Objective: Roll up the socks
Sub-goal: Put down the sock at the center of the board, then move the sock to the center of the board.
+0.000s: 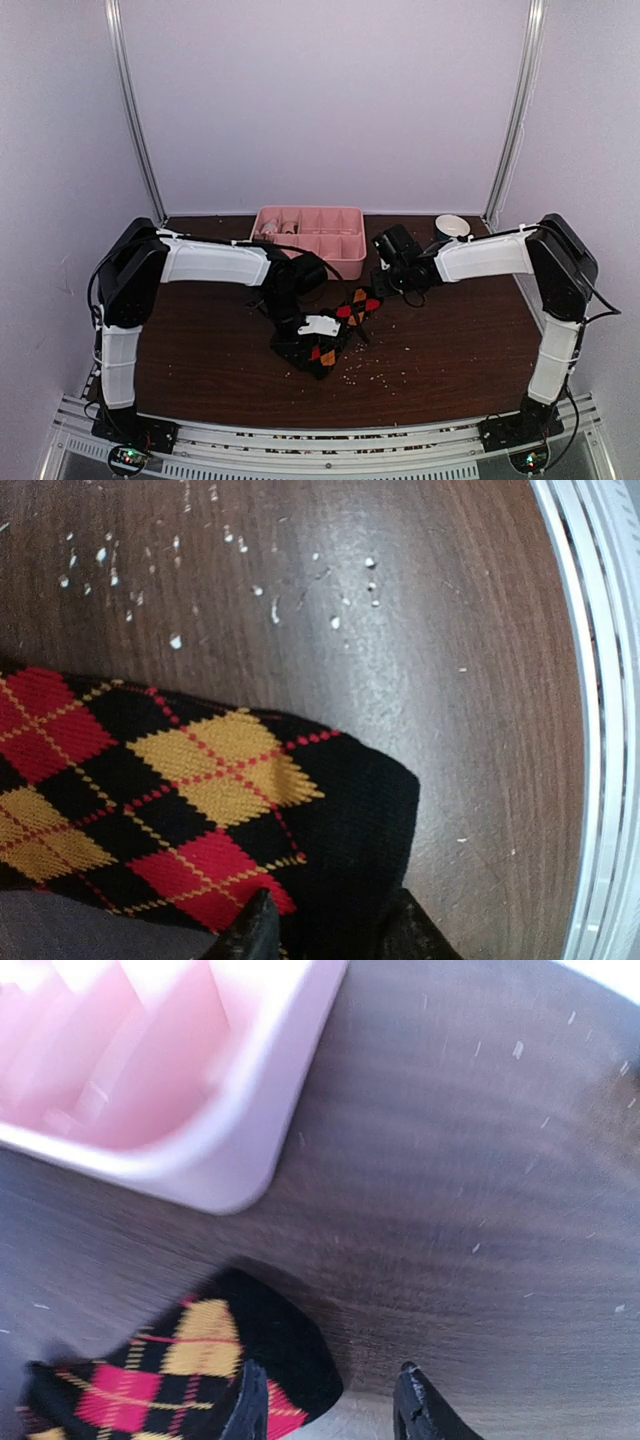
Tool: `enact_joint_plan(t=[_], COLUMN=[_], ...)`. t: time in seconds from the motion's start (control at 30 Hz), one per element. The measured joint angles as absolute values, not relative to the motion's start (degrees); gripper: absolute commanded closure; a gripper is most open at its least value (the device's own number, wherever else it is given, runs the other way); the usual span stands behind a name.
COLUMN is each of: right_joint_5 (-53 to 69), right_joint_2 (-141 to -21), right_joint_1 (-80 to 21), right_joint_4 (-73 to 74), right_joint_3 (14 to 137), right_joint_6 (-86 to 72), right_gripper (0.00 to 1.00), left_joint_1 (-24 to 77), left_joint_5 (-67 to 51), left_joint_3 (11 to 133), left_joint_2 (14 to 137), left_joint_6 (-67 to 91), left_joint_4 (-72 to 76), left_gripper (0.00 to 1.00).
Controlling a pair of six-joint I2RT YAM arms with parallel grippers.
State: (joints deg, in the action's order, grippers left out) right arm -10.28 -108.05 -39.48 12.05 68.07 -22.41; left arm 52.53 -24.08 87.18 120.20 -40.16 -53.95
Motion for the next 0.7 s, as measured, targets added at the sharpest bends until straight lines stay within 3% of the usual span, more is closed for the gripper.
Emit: enact_joint_plan(t=[0.03, 0.1, 0.13, 0.37, 0.5, 0.57, 0.7], right_joint_5=[-10.4, -10.9, -11.6, -19.3, -16.6, -15.9, -13.9], right_joint_2=[-106.3, -102.7, -100.7, -89.1, -83.1, -82.3, -86.2], right_joint_1=[-39.5, -39.6, -39.8, -41.5, -39.1, -39.0, -44.4], right_joint_4=[11.6, 10.4, 9.8, 6.5, 0.5, -0.6, -0.9], right_joint_3=[67.6, 66.2, 65.3, 58.0, 49.8, 47.3, 49.1], right_joint_6=[-22.3, -22.0, -21.8, -25.8, -28.9, -28.4, -26.7], right_gripper=[0.46, 0.03, 0.0, 0.0, 0.0, 0.01, 0.21], left_joint_1=[52.7, 52.9, 52.9, 52.9, 52.4, 50.6, 40.1], left_joint_5=[-24.3, -24.3, -24.3, -15.1, -4.2, -0.8, -2.0], left_joint_3=[87.2, 86.8, 86.5, 84.1, 82.3, 82.1, 85.1], left_joint_2=[120.2, 119.9, 119.5, 109.6, 102.0, 100.1, 99.9], left_joint_6=[-40.0, -39.3, -39.1, -35.7, -33.5, -31.8, -28.1], left_joint_4=[-53.9, -53.6, -53.5, -53.1, -50.7, -50.0, -50.9], left_gripper=[0.48, 0.41, 0.39, 0.28, 0.05, 0.02, 0.02])
